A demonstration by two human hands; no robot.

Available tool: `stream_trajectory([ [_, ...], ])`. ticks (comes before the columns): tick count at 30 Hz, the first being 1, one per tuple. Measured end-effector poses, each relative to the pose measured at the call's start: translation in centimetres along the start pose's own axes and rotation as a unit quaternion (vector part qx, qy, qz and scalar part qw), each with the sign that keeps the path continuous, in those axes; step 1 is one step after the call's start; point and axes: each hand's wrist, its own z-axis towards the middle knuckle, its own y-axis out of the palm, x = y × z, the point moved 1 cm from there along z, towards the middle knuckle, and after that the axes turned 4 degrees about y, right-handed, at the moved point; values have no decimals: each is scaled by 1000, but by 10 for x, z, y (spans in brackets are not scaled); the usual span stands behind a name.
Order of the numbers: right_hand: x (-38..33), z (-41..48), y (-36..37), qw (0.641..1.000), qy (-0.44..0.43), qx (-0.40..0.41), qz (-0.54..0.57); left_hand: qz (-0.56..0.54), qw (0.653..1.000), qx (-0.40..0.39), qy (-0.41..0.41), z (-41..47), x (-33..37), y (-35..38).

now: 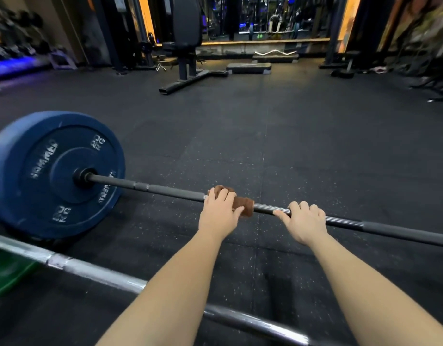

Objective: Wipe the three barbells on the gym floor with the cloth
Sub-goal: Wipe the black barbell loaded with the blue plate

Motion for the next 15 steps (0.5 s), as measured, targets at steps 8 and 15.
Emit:
stream_trajectory([
  [8,0,-2,3,999,11,48,-2,11,993,101,68,15,-79,-15],
  [15,-2,1,7,997,28,60,-33,80,980,178,25,24,-111,-11],
])
